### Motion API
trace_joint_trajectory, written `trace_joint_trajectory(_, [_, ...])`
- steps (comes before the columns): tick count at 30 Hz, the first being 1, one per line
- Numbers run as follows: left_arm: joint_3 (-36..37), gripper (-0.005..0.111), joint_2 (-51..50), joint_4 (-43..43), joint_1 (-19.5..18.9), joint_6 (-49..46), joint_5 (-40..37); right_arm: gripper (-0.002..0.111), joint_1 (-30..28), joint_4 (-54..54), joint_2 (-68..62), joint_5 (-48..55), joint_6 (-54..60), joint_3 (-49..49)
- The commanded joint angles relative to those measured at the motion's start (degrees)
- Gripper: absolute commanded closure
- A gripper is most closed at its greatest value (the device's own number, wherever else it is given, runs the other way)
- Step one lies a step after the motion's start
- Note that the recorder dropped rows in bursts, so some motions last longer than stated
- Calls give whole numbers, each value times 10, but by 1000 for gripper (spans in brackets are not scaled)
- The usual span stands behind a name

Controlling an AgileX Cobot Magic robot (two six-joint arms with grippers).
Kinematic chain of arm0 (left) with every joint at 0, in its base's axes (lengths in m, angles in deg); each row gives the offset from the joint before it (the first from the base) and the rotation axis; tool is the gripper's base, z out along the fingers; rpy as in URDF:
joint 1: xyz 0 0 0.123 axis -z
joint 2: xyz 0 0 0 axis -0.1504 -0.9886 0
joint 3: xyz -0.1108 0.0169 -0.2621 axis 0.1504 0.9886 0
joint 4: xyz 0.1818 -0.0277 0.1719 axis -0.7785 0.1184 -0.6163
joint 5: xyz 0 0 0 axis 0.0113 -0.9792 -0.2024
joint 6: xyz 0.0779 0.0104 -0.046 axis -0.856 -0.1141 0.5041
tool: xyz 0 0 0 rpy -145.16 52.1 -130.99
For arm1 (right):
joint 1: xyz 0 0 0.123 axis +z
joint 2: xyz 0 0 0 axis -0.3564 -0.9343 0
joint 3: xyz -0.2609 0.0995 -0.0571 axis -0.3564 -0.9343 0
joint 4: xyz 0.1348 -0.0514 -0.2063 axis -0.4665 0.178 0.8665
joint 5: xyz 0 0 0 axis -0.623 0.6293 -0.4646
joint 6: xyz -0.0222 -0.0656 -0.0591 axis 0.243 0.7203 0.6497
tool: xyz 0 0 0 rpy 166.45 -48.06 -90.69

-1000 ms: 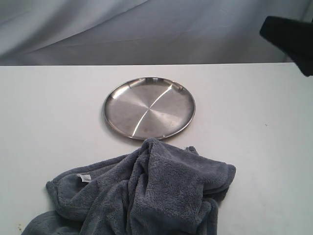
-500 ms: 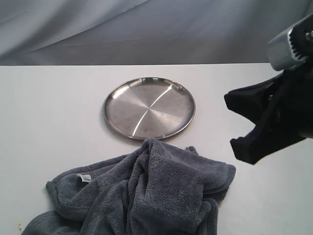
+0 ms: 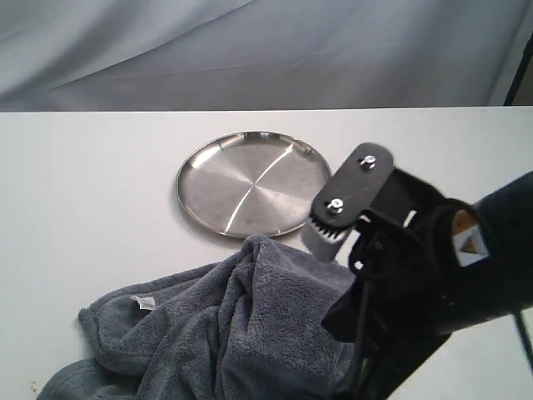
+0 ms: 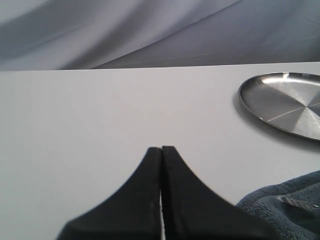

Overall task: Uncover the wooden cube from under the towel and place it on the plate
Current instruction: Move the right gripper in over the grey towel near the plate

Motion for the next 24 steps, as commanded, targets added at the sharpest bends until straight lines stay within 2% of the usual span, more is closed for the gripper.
trace_joint_trajectory(1, [-3,107,1,0,-1,2,7,108,2,-40,-75,-25,22,2])
trace_joint_trajectory(4, [-3,107,1,0,-1,2,7,108,3,-86,-110,-27,62,2])
trace_joint_trajectory(7, [-3,107,1,0,-1,2,7,108,15,-176,-133,-40,197,2])
trace_joint_trajectory(11, [-3,107,1,0,-1,2,7,108,36,-299,-154,-114,358,4])
trace_joint_trajectory(19, [-3,107,1,0,-1,2,7,108,30,-316,-160,-388,356,16])
trace_joint_trajectory(21, [-3,107,1,0,-1,2,7,108,16,-316,-160,-404,344,16])
trace_joint_trajectory(24, [-3,107,1,0,-1,2,7,108,-16,-316,-160,-368,345,16])
